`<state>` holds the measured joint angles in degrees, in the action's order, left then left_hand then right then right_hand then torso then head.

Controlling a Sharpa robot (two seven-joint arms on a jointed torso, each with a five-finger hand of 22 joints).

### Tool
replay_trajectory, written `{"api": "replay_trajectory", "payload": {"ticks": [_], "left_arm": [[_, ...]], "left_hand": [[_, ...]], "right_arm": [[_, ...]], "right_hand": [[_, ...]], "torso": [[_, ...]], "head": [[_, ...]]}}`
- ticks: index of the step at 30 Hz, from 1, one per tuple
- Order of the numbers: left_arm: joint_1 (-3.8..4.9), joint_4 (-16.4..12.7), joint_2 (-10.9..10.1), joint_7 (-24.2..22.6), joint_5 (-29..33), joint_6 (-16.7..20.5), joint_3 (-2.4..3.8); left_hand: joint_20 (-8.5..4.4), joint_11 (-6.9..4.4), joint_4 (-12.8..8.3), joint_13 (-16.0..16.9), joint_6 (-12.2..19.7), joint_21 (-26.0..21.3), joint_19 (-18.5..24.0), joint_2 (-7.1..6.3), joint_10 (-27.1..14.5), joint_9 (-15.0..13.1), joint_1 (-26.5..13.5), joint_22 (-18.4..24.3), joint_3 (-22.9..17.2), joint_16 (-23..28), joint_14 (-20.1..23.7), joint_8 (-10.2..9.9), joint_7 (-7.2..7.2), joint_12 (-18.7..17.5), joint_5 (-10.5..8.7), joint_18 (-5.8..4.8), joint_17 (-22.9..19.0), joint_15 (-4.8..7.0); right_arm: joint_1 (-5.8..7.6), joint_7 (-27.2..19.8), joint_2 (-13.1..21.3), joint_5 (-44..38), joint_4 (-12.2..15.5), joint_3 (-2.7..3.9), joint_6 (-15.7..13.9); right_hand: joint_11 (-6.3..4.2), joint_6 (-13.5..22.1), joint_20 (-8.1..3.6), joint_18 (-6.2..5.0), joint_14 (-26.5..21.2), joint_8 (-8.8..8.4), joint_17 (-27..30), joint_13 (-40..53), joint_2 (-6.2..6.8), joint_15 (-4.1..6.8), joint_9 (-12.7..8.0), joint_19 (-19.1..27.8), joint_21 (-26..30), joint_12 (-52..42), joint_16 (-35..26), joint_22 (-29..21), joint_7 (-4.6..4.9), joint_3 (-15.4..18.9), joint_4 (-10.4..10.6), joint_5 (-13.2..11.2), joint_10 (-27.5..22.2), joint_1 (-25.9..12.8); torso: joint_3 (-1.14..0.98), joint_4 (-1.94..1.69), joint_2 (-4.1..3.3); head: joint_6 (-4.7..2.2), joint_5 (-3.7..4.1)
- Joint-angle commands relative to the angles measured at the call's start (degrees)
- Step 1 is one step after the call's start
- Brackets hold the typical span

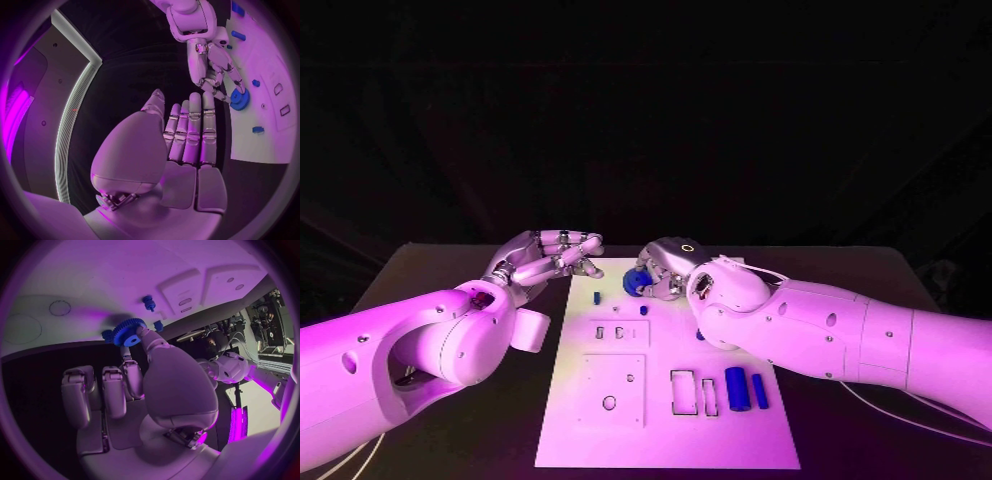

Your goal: Assemble the parts on the task board

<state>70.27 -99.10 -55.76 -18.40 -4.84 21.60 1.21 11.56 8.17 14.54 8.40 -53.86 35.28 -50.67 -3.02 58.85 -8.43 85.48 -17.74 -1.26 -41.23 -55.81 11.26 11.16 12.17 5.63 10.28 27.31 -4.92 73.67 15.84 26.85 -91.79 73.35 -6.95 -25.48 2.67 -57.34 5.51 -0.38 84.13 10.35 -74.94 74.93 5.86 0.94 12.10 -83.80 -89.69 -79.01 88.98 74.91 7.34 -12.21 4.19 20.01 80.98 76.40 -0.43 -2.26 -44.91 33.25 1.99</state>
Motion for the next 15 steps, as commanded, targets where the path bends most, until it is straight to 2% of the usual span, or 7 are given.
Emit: {"api": "replay_trajectory", "payload": {"ticks": [1,4,6,9,10,15], "left_arm": [[0.07,-0.1,0.1,-0.2,0.1,-1.0,0.04],[0.07,-0.1,0.1,-0.2,0.1,-1.0,0.04],[0.07,-0.1,0.2,-0.2,0.1,-1.1,0.04],[0.07,-0.1,0.2,-0.1,0.1,-1.1,0.04],[0.07,-0.1,0.2,-0.1,0.1,-1.1,0.04],[0.07,0.0,0.1,0.0,0.1,-1.0,0.04]], "left_hand": [[-0.04,-0.04,-0.1,0.1,0.4,0.4,0.6,0.38,-0.5,-0.1,0.0,-0.1,-0.3,0.0,0.3,0.0,0.05,-0.2,-0.18,0.02,-0.1,-0.02],[-0.03,-0.03,-0.1,0.1,0.4,0.4,0.6,0.39,-0.5,-0.1,0.0,-0.1,-0.3,0.0,0.3,0.0,0.06,-0.2,-0.18,0.01,-0.1,-0.02],[-0.03,-0.03,-0.1,0.1,0.4,0.4,0.6,0.39,-0.5,-0.1,0.0,-0.1,-0.3,0.0,0.4,0.0,0.06,-0.2,-0.18,0.01,-0.1,-0.03],[-0.02,-0.02,-0.1,0.1,0.4,0.4,0.6,0.39,-0.5,-0.1,0.0,-0.1,-0.3,0.0,0.4,0.0,0.07,-0.2,-0.18,0.01,-0.1,-0.03],[-0.02,-0.02,-0.1,0.1,0.4,0.4,0.6,0.39,-0.5,-0.1,0.0,-0.1,-0.3,0.0,0.4,0.0,0.07,-0.2,-0.18,0.01,-0.1,-0.03],[-0.02,-0.02,-0.1,0.1,0.4,0.4,0.6,0.39,-0.5,-0.1,0.0,-0.1,-0.3,0.0,0.4,0.0,0.07,-0.2,-0.18,0.01,-0.1,-0.03]], "right_arm": [[-0.19,1.0,-0.6,-1.2,-0.9,0.0,0.2],[-0.37,1.2,-1.2,-1.4,-1.8,-0.01,0.1],[-0.54,1.2,-1.5,-1.5,-2.3,-0.01,0.1],[-0.78,1.3,-1.7,-1.7,-2.8,-0.01,0.0],[-0.85,1.3,-1.8,-1.7,-3.1,-0.01,0.0],[-1.0,0.8,-2.0,-1.6,-3.5,-0.01,0.7]], "right_hand": [[0.01,-0.3,-0.37,0.38,5.4,-0.1,-12.9,4.1,-0.04,0.27,0.1,-6.2,-0.3,-0.2,0.2,15.1,0.09,-0.3,0.1,-0.3,0.3,-0.2],[0.07,-0.1,-0.35,0.38,5.4,-0.32,-12.8,3.9,0.06,0.23,0.1,-6.2,-0.3,0.0,0.2,15.1,0.17,-0.5,0.1,-0.5,0.1,-0.3],[0.16,0.1,-0.32,0.38,5.4,-0.58,-12.8,3.7,0.26,0.17,0.0,-6.2,-0.3,0.2,0.2,15.1,0.28,-0.7,0.1,-0.7,0.0,-0.4],[0.31,0.5,-0.24,0.38,5.3,-0.94,-12.8,3.4,0.55,0.05,-0.1,-6.2,-0.3,0.6,0.1,15.1,0.44,-0.9,0.2,-1.3,-0.4,-0.8],[0.39,0.7,-0.19,0.38,5.3,-1.16,-12.7,3.2,0.68,-0.02,-0.1,-6.2,-0.3,0.8,0.1,15.1,0.54,-1.0,0.2,-1.6,-0.6,-0.9],[1.03,2.8,0.19,0.38,5.3,-2.8,-12.7,2.5,1.23,-0.54,-0.7,-6.2,-0.3,1.5,0.1,15.1,1.29,-1.3,0.3,-3.1,-1.3,-1.4]], "torso": [[0.01,0.04,0.03],[0.0,0.03,0.0],[0.01,-0.01,0.02],[0.03,-0.08,0.0],[0.03,-0.06,0.0],[0.0,0.09,0.01]], "head": [[-0.21,0.0],[-0.1,-0.19],[-0.51,-0.13],[-0.62,-0.14],[-0.39,-0.01],[-0.12,-0.09]]}}
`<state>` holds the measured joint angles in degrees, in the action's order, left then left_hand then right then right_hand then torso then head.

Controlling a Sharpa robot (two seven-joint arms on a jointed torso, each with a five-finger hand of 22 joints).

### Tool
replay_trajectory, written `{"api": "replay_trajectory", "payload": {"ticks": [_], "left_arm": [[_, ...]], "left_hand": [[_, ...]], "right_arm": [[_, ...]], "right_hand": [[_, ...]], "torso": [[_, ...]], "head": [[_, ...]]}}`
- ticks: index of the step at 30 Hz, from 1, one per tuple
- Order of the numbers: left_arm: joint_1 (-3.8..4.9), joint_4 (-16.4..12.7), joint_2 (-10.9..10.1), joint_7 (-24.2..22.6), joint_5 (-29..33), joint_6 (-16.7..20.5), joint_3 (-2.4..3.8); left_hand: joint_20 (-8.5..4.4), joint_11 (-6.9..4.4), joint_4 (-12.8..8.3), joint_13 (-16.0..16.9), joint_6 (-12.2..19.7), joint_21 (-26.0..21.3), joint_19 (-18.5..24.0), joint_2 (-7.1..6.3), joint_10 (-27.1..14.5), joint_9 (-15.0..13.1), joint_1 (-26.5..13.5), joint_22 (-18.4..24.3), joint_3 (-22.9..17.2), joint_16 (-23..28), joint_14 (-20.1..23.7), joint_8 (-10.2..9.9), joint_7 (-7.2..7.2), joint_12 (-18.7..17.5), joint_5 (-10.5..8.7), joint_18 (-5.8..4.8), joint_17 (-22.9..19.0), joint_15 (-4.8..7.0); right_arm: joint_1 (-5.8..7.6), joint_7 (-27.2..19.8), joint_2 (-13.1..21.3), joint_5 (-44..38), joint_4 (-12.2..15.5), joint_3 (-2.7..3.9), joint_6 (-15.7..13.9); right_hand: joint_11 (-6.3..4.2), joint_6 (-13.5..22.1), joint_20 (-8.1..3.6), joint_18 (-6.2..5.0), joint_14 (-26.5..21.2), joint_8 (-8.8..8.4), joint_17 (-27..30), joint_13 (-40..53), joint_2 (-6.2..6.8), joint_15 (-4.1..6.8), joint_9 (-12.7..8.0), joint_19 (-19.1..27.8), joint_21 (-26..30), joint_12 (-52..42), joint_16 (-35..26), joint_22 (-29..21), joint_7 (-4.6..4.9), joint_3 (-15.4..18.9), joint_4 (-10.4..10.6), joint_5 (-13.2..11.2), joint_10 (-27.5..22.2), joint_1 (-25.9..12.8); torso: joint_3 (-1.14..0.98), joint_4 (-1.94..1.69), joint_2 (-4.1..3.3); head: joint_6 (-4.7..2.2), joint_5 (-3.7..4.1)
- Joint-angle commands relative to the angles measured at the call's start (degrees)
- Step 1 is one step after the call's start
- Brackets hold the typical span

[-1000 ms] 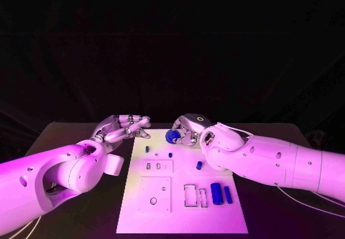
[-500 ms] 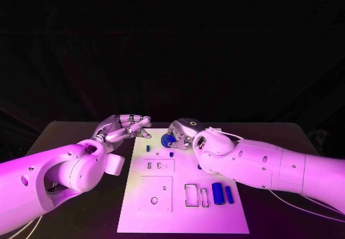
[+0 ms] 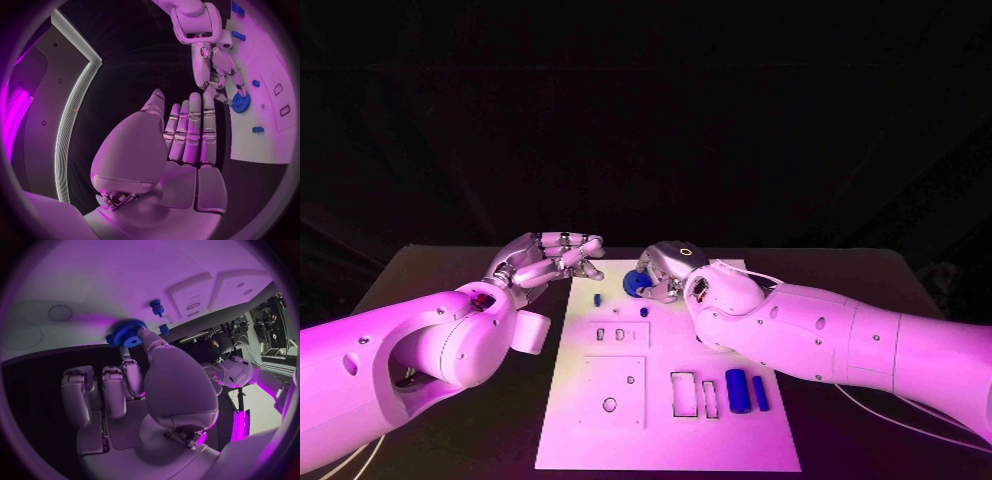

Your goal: Assemble the parts on the task board

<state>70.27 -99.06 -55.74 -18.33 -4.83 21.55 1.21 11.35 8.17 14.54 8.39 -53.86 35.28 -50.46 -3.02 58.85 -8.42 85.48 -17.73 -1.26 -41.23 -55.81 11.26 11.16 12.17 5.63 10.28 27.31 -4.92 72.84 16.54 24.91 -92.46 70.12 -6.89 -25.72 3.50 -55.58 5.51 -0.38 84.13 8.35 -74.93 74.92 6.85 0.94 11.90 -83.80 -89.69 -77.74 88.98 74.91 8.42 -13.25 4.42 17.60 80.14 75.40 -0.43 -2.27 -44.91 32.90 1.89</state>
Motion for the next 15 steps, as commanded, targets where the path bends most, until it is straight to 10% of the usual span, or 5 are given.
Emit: {"api": "replay_trajectory", "payload": {"ticks": [1,15], "left_arm": [[0.06,-0.1,0.0,-0.1,0.1,-1.0,0.04],[0.06,0.0,0.0,0.2,0.1,-0.9,0.04]], "left_hand": [[0.19,-0.02,-0.1,0.1,0.4,0.4,0.4,0.39,-0.5,-0.1,0.0,-0.1,-0.3,0.0,0.4,0.0,0.07,-0.2,-0.18,0.01,-0.1,-0.03],[0.36,0.12,0.0,0.1,0.6,0.4,0.9,0.39,-0.7,-0.1,0.0,-0.1,-0.2,0.2,1.0,0.0,0.21,-0.2,-0.21,-0.03,-0.2,-0.22]], "right_arm": [[-0.18,-0.1,-0.1,-0.9,-0.4,-0.07,1.2],[-0.23,-1.7,0.5,0.8,0.2,-0.07,2.7]], "right_hand": [[0.46,2.1,0.34,0.38,5.3,-1.57,-12.6,2.2,0.41,-0.74,-0.9,-6.2,-0.3,0.5,0.1,15.1,0.5,-0.3,0.0,-1.5,-0.7,-0.5],[1.26,2.8,1.36,0.38,5.3,-3.34,-12.8,1.7,1.12,-1.58,-1.9,-6.2,-0.3,0.9,0.1,15.1,1.16,1.9,2.2,-2.3,-1.3,-3.2]], "torso": [[0.01,0.1,0.0],[-0.02,0.06,0.02]], "head": [[0.32,0.03],[0.57,0.02]]}}
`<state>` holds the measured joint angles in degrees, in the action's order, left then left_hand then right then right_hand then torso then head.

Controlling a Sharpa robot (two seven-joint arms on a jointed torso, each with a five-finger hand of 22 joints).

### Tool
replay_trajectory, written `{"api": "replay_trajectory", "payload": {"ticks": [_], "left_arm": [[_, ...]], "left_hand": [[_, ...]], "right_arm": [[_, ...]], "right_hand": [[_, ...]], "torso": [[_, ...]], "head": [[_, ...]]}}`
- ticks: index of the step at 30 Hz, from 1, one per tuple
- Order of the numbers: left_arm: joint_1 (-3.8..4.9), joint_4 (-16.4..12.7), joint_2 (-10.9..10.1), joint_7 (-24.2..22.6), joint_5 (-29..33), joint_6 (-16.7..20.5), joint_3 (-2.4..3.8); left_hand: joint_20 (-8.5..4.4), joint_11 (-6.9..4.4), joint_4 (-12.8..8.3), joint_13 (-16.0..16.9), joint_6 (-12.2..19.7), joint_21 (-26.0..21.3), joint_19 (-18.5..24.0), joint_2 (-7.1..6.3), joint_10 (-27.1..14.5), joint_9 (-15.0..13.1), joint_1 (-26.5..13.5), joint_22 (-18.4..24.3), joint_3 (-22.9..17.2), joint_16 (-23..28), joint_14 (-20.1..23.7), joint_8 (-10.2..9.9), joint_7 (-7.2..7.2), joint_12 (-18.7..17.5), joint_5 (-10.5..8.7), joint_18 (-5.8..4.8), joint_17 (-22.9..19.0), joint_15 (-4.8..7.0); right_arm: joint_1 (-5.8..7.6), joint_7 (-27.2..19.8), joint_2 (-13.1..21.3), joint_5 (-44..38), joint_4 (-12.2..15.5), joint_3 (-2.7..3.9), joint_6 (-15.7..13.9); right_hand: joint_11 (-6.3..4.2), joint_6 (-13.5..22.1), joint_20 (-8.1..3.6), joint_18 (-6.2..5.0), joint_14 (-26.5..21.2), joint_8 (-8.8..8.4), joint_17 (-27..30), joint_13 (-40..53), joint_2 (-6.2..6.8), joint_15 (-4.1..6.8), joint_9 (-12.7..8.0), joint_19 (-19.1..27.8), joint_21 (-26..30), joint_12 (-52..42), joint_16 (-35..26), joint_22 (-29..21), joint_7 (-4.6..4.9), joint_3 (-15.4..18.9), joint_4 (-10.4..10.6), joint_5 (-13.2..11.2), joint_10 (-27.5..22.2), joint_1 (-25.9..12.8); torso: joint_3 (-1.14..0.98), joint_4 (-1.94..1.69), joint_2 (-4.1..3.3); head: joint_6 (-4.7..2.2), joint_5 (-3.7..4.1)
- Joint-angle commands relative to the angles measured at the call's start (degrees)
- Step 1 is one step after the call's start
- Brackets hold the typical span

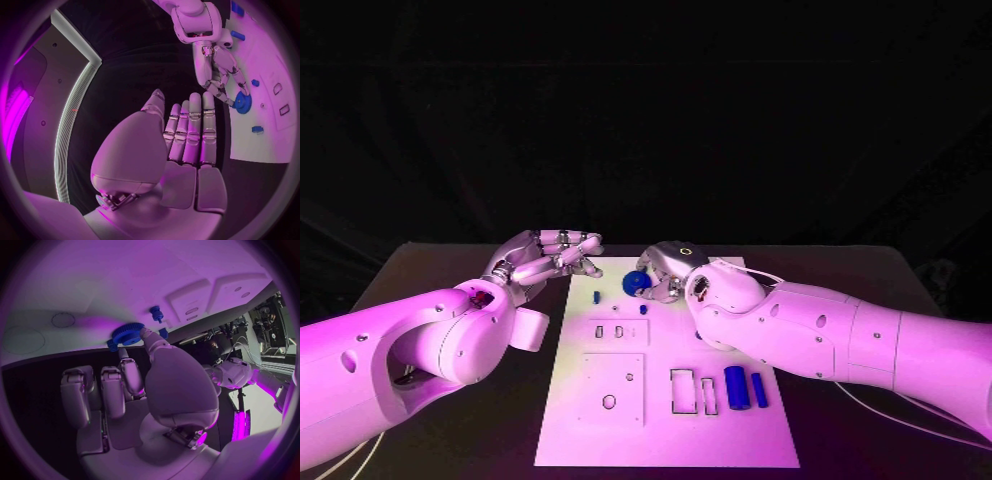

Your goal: Assemble the parts on the task board

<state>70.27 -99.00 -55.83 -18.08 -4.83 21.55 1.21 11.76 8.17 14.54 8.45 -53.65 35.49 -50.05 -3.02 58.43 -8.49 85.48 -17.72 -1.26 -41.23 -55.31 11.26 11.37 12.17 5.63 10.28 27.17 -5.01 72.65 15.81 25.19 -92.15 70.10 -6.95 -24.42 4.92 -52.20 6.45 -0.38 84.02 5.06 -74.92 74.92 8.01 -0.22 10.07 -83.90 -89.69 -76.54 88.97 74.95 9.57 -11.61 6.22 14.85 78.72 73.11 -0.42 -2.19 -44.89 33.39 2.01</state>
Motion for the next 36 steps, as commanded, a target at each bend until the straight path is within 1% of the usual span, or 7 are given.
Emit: {"api": "replay_trajectory", "payload": {"ticks": [1,7,12,18,24,31,36], "left_arm": [[0.06,0.0,0.1,0.0,0.1,-0.9,0.04],[0.06,0.1,0.0,0.0,0.1,-0.9,0.04],[0.06,0.4,-0.1,0.0,0.1,-1.1,0.03],[0.05,0.9,0.1,0.0,0.1,-1.5,0.03],[0.03,1.6,0.6,-0.1,0.1,-2.0,-0.08],[0.0,2.3,1.0,-0.3,0.1,-2.6,-0.17],[-0.02,2.6,1.2,-0.3,0.1,-3.1,-0.21]], "left_hand": [[-0.03,0.13,0.0,0.1,0.4,0.2,0.6,0.4,-0.3,-0.1,0.0,-0.1,-0.2,0.2,0.6,0.0,0.01,-0.2,-0.21,-0.04,-0.1,-0.14],[-0.03,0.13,0.0,0.1,0.4,0.2,0.6,0.4,-0.3,-0.1,0.0,-0.1,-0.2,0.2,0.6,0.0,0.01,-0.2,-0.21,-0.04,-0.1,-0.14],[-0.01,0.14,0.0,0.1,0.4,0.2,0.6,0.4,-0.3,-0.1,0.0,-0.1,-0.2,0.2,0.6,0.0,0.02,-0.2,-0.21,-0.04,-0.1,-0.15],[0.01,0.12,0.0,0.1,0.3,0.2,0.7,0.45,-0.3,-0.1,0.1,-0.1,-0.2,0.2,0.6,0.0,-0.01,-0.1,-0.19,-0.03,-0.1,-0.15],[0.19,0.0,-0.1,0.2,0.0,0.1,1.3,0.52,0.1,-0.2,0.3,-0.1,-0.2,0.4,1.1,0.3,-0.17,0.2,-0.2,-0.05,-0.3,-0.13],[1.5,-0.47,0.2,0.6,-0.7,-2.2,4.4,0.82,1.8,-0.5,0.6,1.2,-0.2,3.9,2.3,0.5,-0.63,1.0,-0.18,-0.08,-2.6,-0.05],[2.78,-0.65,0.7,0.3,-1.1,-4.7,5.7,0.95,3.4,-0.5,1.0,3.0,-0.1,9.8,0.8,-0.3,-0.75,0.5,-0.17,0.21,-6.0,-0.1]], "right_arm": [[-0.03,-1.0,0.3,0.7,0.3,-0.01,1.5],[0.23,-2.2,2.7,3.1,2.4,0.01,-1.7],[1.51,-8.1,7.2,9.1,6.2,0.15,-5.3],[4.13,-18.9,15.0,20.4,9.9,0.19,0.0],[4.63,-23.8,20.9,25.5,10.8,0.19,2.8],[4.58,-26.2,24.9,26.2,9.1,0.17,3.7],[3.9,-26.7,26.1,26.5,6.5,0.15,4.7]], "right_hand": [[-0.2,-0.8,0.43,0.38,5.4,0.01,-12.8,1.9,-0.14,-0.41,-0.1,-6.1,-0.3,-0.4,0.2,15.1,-0.04,0.4,0.7,0.6,0.2,-1.2],[-0.33,-1.5,0.37,0.38,5.5,0.09,-12.9,2.4,-0.72,-0.31,-0.2,-6.1,-0.3,-1.0,0.2,15.1,-0.21,0.8,1.9,1.7,0.7,-2.4],[-0.41,-1.7,0.32,0.38,5.4,-0.01,-12.7,2.5,-1.04,-0.24,-0.3,-6.1,-0.3,-1.2,0.1,15.1,-0.25,0.6,1.6,2.0,0.8,-1.6],[-0.51,-2.5,0.2,0.23,5.3,-0.07,-12.3,2.5,-1.5,-0.14,-0.6,-5.7,0.1,-1.1,-0.1,14.6,-0.3,-0.6,-0.4,1.7,0.6,1.5],[-0.56,-2.8,0.14,0.02,5.2,-0.29,-12.1,2.1,-0.99,-0.08,-0.8,-5.1,0.6,-0.7,-0.2,14.0,-0.31,-1.0,-1.8,1.8,0.2,3.3],[-0.49,-2.6,0.16,-0.05,5.2,-0.61,-11.9,1.6,-0.65,-0.13,-1.0,-4.9,0.9,-0.2,-0.3,13.8,-0.22,-1.1,-2.3,1.8,-0.3,3.9],[-0.47,-2.6,0.17,-0.08,5.2,-0.66,-11.9,1.6,-0.51,-0.14,-1.1,-4.8,0.9,-0.1,-0.3,13.7,-0.21,-1.0,-2.4,1.8,-0.3,4.0]], "torso": [[-0.04,-0.02,0.01],[-0.1,0.15,0.08],[0.03,0.49,0.29],[0.11,1.2,1.02],[-0.17,1.48,1.51],[-0.3,1.61,1.87],[-0.42,1.54,1.94]], "head": [[0.11,-0.1],[0.1,-0.11],[-0.01,0.13],[-0.29,0.26],[-0.05,0.23],[0.37,0.56],[0.34,0.81]]}}
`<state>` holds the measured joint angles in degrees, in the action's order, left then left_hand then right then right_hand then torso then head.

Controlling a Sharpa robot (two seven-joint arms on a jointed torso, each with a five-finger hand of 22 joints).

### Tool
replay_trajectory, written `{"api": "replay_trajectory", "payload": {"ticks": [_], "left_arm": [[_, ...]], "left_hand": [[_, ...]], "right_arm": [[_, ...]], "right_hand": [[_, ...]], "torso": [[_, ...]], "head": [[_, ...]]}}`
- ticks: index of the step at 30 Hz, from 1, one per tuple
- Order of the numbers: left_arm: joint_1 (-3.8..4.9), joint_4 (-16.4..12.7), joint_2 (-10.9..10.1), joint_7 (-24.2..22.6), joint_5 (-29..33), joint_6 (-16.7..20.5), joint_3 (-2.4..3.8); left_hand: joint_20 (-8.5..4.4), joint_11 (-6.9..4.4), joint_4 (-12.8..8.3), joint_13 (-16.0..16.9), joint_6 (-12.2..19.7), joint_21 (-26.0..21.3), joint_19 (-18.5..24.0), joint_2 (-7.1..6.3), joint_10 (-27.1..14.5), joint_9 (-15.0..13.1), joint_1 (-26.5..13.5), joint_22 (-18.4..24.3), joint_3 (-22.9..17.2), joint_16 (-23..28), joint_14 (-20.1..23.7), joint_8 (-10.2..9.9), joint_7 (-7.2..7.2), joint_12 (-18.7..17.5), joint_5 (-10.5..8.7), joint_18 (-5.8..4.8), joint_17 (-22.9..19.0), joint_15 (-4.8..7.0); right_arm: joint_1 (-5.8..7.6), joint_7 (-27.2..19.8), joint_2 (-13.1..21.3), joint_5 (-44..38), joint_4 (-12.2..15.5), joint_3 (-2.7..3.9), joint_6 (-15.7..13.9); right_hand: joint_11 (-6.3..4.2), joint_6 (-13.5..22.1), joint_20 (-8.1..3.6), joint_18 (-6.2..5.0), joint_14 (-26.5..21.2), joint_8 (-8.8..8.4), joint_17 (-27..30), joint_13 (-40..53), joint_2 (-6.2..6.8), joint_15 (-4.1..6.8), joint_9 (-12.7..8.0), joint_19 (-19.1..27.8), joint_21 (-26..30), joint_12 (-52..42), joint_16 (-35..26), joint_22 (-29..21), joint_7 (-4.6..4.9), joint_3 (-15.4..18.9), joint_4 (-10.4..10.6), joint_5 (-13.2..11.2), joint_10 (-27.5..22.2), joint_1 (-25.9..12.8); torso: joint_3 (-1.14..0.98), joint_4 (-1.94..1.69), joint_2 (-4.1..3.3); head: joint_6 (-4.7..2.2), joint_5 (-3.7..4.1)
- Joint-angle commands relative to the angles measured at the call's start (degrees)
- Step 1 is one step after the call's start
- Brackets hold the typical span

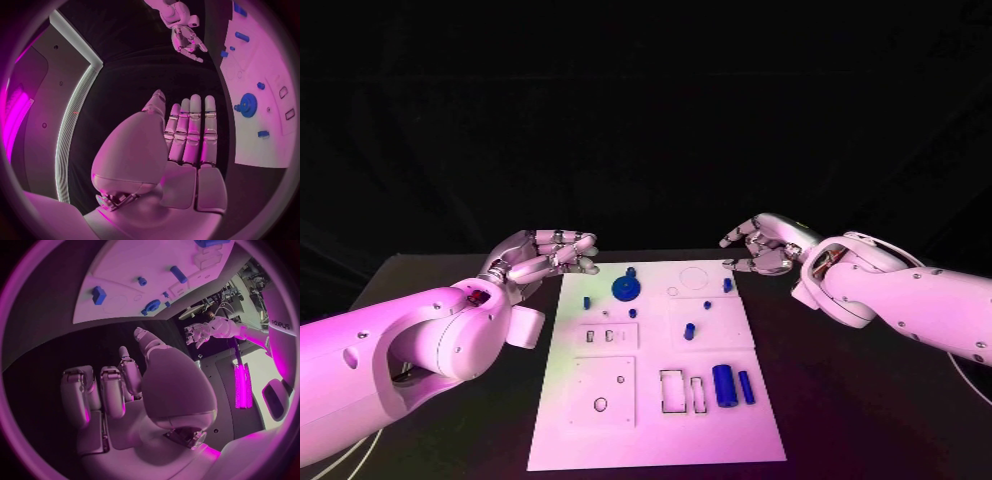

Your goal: Assemble the parts on the task board

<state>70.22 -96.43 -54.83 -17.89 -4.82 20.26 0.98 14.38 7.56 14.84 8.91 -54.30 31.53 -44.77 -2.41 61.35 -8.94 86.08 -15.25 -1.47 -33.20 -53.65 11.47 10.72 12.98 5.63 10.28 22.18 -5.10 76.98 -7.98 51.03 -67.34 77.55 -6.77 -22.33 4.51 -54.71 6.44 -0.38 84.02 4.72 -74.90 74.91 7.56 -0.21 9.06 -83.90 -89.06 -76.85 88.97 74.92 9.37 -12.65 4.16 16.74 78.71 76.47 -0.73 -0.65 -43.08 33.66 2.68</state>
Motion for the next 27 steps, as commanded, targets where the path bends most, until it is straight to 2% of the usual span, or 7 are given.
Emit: {"api": "replay_trajectory", "payload": {"ticks": [1,7,9,13,16,19,27], "left_arm": [[0.03,0.0,0.2,-0.5,0.1,-1.8,0.02],[0.03,0.2,0.3,-0.5,0.1,-2.0,-0.01],[0.03,0.2,0.3,-0.5,0.1,-2.1,-0.01],[0.03,0.2,0.4,-0.4,0.1,-2.2,-0.02],[0.03,0.2,0.4,-0.5,0.1,-2.2,-0.02],[0.03,0.2,0.4,-0.5,0.1,-2.3,-0.02],[0.03,0.2,0.4,-0.5,0.1,-2.2,-0.02]], "left_hand": [[0.3,-0.06,0.5,-0.3,-0.6,-1.1,0.4,0.32,0.7,0.0,0.5,0.8,0.1,3.0,-1.4,-0.6,-0.12,-0.6,-0.17,0.24,-1.5,-0.04],[0.63,0.09,0.8,-0.8,-0.8,-2.6,0.3,0.28,1.0,0.0,0.8,2.1,0.2,7.5,-2.9,-1.4,-0.06,-1.7,-0.18,0.26,-3.4,-0.27],[-0.14,0.03,0.9,-1.0,-0.9,-1.6,-1.9,0.31,1.2,0.0,1.0,1.9,0.3,8.8,-4.5,-1.7,-0.03,-2.1,-0.18,0.4,-3.9,-0.12],[-0.98,-0.08,0.9,-1.2,-1.1,-0.4,-3.9,0.33,1.5,0.0,1.1,1.5,0.3,10.0,-6.5,-1.9,-0.14,-2.5,-0.19,0.35,-4.1,0.21],[-1.06,-0.09,1.0,-1.2,-1.2,-0.5,-3.8,0.33,1.6,0.0,1.1,1.6,0.3,10.7,-6.5,-2.0,-0.16,-2.6,-0.19,0.27,-4.3,0.16],[-0.9,-0.05,1.0,-1.3,-1.3,-1.2,-3.0,0.34,1.8,0.0,1.1,2.0,0.4,12.1,-6.8,-2.2,-0.14,-2.8,-0.19,0.15,-4.5,0.07],[-0.67,-0.02,1.1,-1.4,-1.4,-1.7,-2.5,0.33,1.9,0.0,1.1,2.4,0.5,13.0,-7.0,-2.3,-0.1,-3.0,-0.19,0.11,-4.7,0.01]], "right_arm": [[-0.58,-3.0,0.3,1.7,-1.2,-0.04,2.7],[-2.26,-3.1,0.0,1.9,-3.6,-0.06,3.5],[-2.77,-3.0,-0.6,1.9,-4.7,-0.07,3.8],[-3.23,-2.8,-1.6,1.8,-6.4,-0.13,4.4],[-3.63,-2.7,-2.2,1.5,-7.5,-0.17,4.5],[-3.9,-2.6,-2.6,1.3,-8.2,-0.18,4.7],[-4.4,-2.5,-3.5,1.2,-9.0,-0.2,5.1]], "right_hand": [[-0.07,-0.1,0.17,-0.09,5.2,-0.33,-11.9,1.6,-0.06,-0.15,-0.1,-4.8,0.3,0.2,-0.3,13.7,0.0,0.0,-0.4,-0.1,-0.3,0.6],[-0.05,-0.1,0.18,-0.1,5.2,-0.36,-11.9,1.6,0.02,-0.15,-0.1,-4.8,0.4,0.2,-0.3,13.7,0.01,0.0,-0.4,-0.1,-0.3,0.7],[-0.05,-0.1,0.18,-0.1,5.2,-0.37,-12.0,1.6,0.03,-0.15,-0.1,-4.8,0.3,0.2,-0.2,13.7,0.01,0.0,-0.5,-0.1,-0.3,0.7],[-0.05,-0.1,0.18,-0.12,5.2,-0.39,-12.0,1.6,0.03,-0.16,-0.1,-4.7,0.4,0.2,-0.2,13.6,0.01,0.0,-0.6,-0.1,-0.3,0.9],[-0.05,-0.1,0.18,-0.13,5.2,-0.39,-12.0,1.6,0.03,-0.16,-0.1,-4.7,0.4,0.2,-0.2,13.6,0.01,0.0,-0.6,-0.1,-0.3,0.9],[-0.04,-0.1,0.19,-0.12,5.2,-0.41,-12.1,1.6,0.07,-0.16,-0.1,-4.7,0.4,0.2,-0.2,13.6,0.02,0.0,-0.6,-0.1,-0.3,0.9],[-0.03,-0.1,0.19,-0.12,5.2,-0.43,-12.1,1.6,0.12,-0.17,-0.2,-4.7,0.4,0.2,-0.2,13.6,0.03,0.0,-0.6,-0.2,-0.3,0.9]], "torso": [[-0.1,0.01,0.07],[-0.1,0.0,0.01],[-0.08,0.01,-0.04],[-0.05,-0.06,-0.04],[-0.06,-0.09,-0.02],[-0.18,-0.11,-0.16],[-0.14,-0.15,-0.1]], "head": [[0.04,0.13],[0.35,-0.1],[0.34,-0.09],[0.65,0.01],[0.72,-0.06],[0.75,-0.15],[1.07,-0.34]]}}
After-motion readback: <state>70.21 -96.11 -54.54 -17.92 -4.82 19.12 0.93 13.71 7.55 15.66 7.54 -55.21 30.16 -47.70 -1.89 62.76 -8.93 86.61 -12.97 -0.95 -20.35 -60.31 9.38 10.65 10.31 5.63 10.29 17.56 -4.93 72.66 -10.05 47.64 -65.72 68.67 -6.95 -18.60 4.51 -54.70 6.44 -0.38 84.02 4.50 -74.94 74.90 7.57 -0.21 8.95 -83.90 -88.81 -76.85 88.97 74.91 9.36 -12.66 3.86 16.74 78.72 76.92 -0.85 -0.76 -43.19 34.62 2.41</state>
